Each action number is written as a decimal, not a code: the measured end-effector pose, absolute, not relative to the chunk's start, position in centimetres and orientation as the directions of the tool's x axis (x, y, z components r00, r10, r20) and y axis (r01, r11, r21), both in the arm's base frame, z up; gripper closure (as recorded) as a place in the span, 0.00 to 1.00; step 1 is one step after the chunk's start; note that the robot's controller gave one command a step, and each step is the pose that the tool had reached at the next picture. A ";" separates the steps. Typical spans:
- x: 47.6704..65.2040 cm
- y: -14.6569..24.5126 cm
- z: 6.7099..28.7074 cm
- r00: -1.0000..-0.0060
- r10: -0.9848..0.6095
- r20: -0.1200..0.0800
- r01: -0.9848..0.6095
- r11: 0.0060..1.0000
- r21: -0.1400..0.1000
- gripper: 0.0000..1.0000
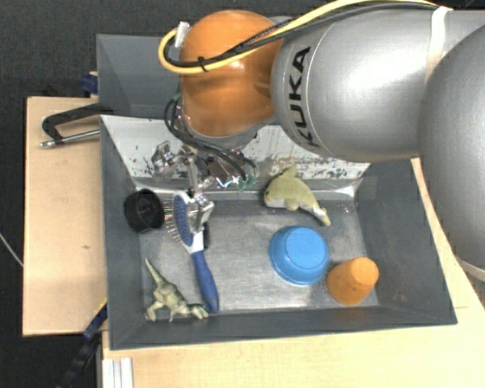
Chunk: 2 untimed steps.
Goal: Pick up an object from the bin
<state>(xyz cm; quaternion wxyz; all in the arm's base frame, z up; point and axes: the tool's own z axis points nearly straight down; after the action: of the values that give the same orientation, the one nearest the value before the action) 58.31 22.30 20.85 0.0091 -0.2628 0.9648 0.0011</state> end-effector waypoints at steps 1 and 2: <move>58.2 22.8 10.9 -0.896 -0.443 -0.016 -0.443 0.896 0.000 0.00; 54.8 23.0 13.2 -0.754 -0.656 -0.004 -0.656 0.754 0.000 0.00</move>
Offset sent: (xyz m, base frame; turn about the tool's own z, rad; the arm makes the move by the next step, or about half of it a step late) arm -0.0040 0.0039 -0.1385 0.0878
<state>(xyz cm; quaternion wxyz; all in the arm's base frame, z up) 54.83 22.97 13.22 0.0016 -0.3504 0.9366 0.0006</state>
